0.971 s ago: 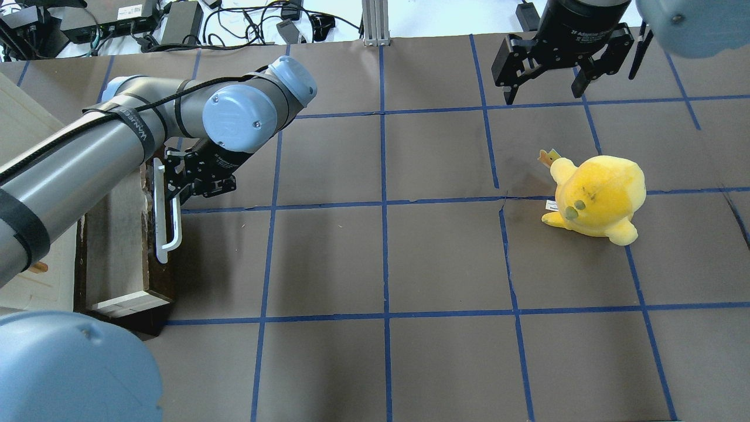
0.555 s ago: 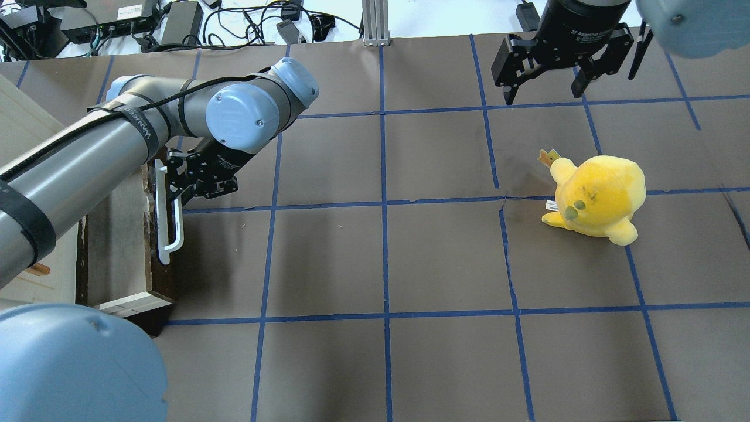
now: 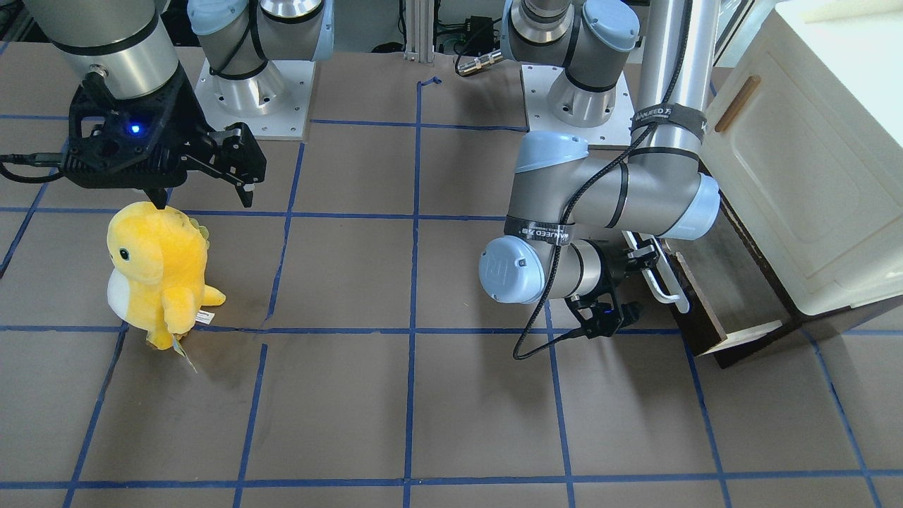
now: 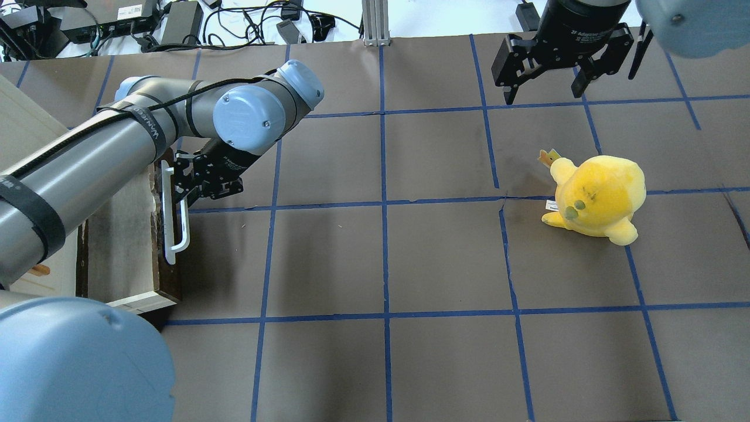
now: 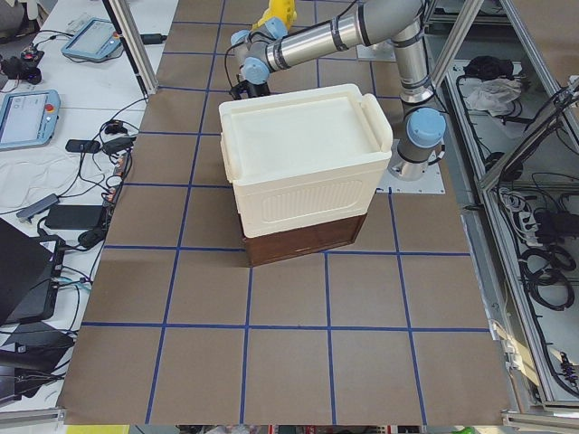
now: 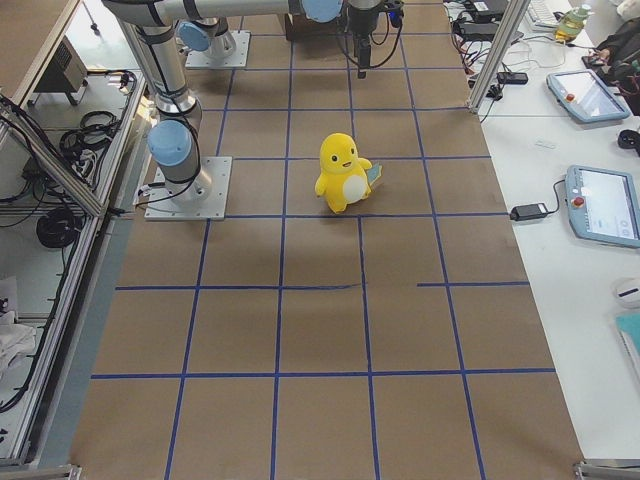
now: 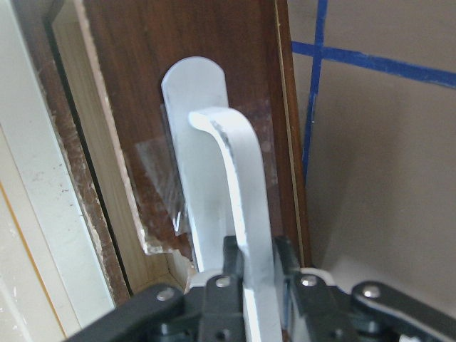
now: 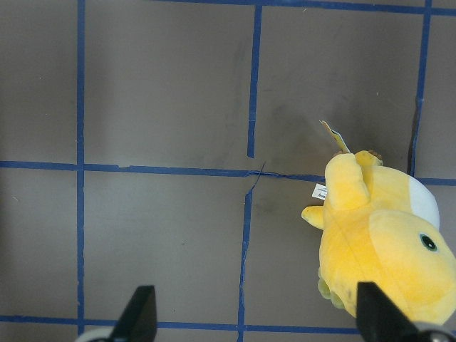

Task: Pull drawer sideways
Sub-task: 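Continue sliding the drawer farther out with the left gripper holding the handle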

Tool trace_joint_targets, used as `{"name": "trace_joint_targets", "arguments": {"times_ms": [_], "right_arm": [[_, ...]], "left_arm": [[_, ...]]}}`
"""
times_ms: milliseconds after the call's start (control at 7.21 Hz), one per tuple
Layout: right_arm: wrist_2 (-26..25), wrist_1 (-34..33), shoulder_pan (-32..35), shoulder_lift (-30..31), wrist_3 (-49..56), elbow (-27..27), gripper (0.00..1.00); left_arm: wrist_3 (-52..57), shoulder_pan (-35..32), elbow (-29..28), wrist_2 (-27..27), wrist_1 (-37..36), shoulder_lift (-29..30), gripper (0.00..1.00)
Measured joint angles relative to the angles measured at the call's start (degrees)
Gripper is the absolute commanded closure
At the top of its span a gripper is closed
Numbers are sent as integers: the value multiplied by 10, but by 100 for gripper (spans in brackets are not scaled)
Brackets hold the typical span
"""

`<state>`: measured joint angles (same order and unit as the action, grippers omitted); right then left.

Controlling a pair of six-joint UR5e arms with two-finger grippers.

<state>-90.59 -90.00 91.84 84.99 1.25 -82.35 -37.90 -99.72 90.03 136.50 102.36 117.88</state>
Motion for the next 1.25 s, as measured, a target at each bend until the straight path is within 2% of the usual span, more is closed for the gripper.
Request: {"name": "trace_joint_targets", "arguments": {"times_ms": [971, 1110, 1249], "right_arm": [[0, 0, 0, 0, 0, 0, 0], [1, 0, 0, 0, 0, 0, 0], [1, 0, 0, 0, 0, 0, 0]], "left_arm": [[-1, -12, -13, -9, 0, 5, 100], [-1, -12, -14, -9, 0, 6, 87], [0, -13, -14, -8, 0, 5, 52]]}}
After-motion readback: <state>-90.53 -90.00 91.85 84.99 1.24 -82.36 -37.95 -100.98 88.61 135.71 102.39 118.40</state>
